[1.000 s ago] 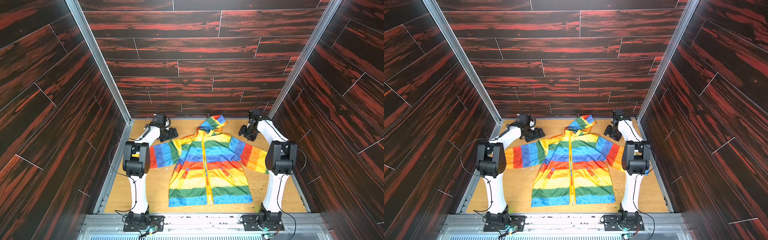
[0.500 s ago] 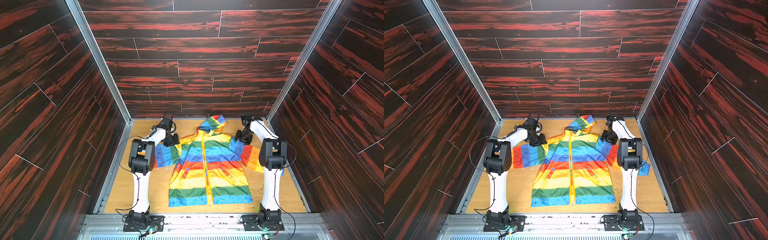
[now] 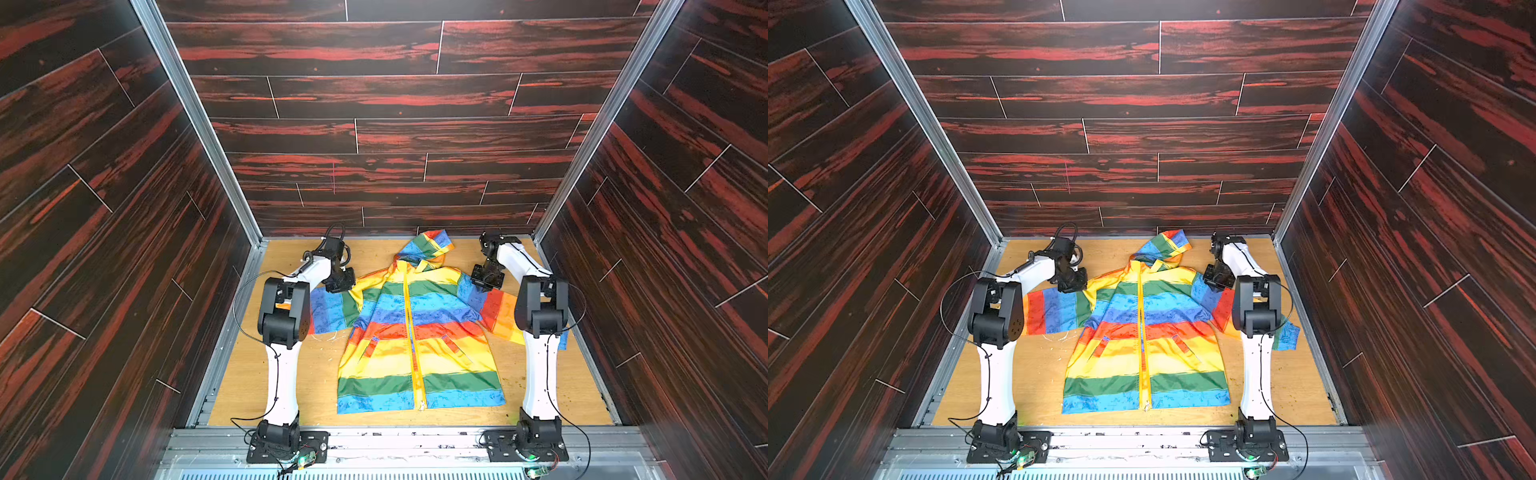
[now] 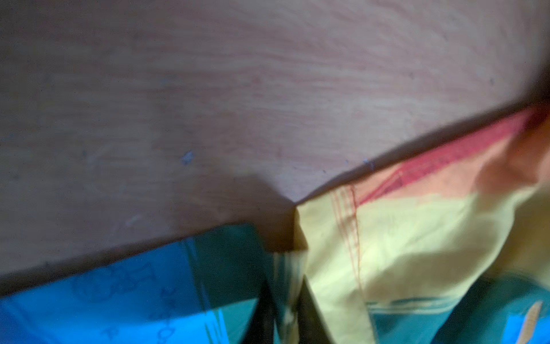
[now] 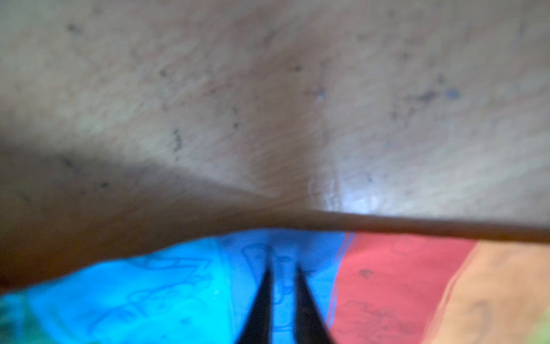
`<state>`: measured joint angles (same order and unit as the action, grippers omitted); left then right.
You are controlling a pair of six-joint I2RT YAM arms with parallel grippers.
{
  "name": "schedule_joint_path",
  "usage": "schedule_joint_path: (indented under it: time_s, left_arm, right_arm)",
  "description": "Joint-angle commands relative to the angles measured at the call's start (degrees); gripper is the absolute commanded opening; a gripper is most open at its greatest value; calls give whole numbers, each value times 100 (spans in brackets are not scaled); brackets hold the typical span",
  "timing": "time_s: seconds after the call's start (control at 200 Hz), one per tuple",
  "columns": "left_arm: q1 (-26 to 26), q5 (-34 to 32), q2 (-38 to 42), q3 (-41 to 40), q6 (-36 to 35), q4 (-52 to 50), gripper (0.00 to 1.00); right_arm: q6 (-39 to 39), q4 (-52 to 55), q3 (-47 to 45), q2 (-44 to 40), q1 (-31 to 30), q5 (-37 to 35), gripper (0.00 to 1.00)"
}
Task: Unzip the jacket
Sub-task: Smooth out the jacket at the center of the board.
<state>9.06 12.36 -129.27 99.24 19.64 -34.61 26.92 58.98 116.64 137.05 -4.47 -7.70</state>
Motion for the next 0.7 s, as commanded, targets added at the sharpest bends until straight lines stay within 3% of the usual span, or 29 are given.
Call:
schedule_joint_path:
  time_s: [0.0,0.696]
  left_arm:
    - [-74,-270,-173,-159,74,-241,0]
    - [-465,-538,-351,45,-189,-406,0]
  right_arm:
    - [57,-43,-77,292,42,-85,0]
    - [173,-474,-865,-217,789,-353,0]
